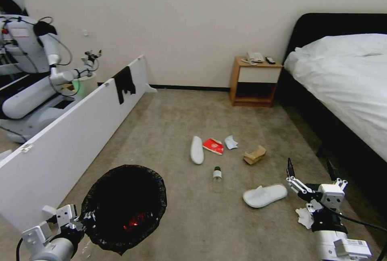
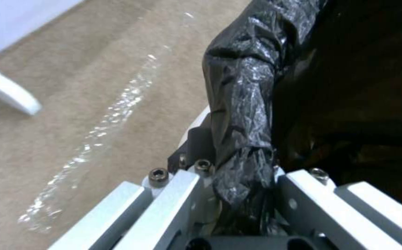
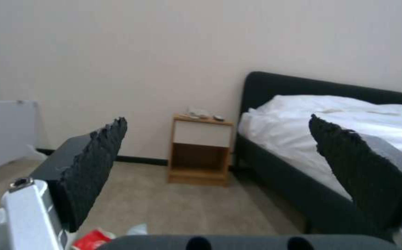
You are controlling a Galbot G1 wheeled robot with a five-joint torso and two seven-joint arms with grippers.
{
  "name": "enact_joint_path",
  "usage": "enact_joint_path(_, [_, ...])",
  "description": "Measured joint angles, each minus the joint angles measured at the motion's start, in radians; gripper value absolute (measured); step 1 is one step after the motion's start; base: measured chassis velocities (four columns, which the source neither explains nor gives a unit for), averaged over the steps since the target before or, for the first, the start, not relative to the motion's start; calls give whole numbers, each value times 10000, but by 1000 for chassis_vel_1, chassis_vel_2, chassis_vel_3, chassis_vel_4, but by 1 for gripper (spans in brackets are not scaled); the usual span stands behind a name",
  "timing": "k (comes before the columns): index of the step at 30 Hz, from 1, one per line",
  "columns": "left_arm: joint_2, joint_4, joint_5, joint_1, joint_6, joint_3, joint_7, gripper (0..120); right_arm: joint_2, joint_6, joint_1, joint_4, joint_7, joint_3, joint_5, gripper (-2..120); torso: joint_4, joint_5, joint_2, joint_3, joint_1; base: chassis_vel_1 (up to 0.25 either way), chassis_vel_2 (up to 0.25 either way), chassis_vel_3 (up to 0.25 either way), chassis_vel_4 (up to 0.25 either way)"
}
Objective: Pick up the trash bin, then pick up the garbage from the floor and place it into the trash bin.
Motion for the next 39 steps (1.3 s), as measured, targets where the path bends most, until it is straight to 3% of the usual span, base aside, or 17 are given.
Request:
enact_joint_path(16, [-26,6,63,47,0,-54,-44,1,-71,0,27,-31,5,-37,2,100,-3,-1,0,0,0,-82,-88,-90,-89])
enact_joint_path(19, [-25,5,46,52,0,-103,-69,1,-80,0,55,-42,-21,-40,-1,100,6,-1,0,0,0,0,0,0,0])
enact_joint_path(39, [-87,-46,-29,110,0,-208,-121,1,-100,279,8,-199,-377,-10,-85,100,1,0,0,-1,-1,-48,44,45,-48])
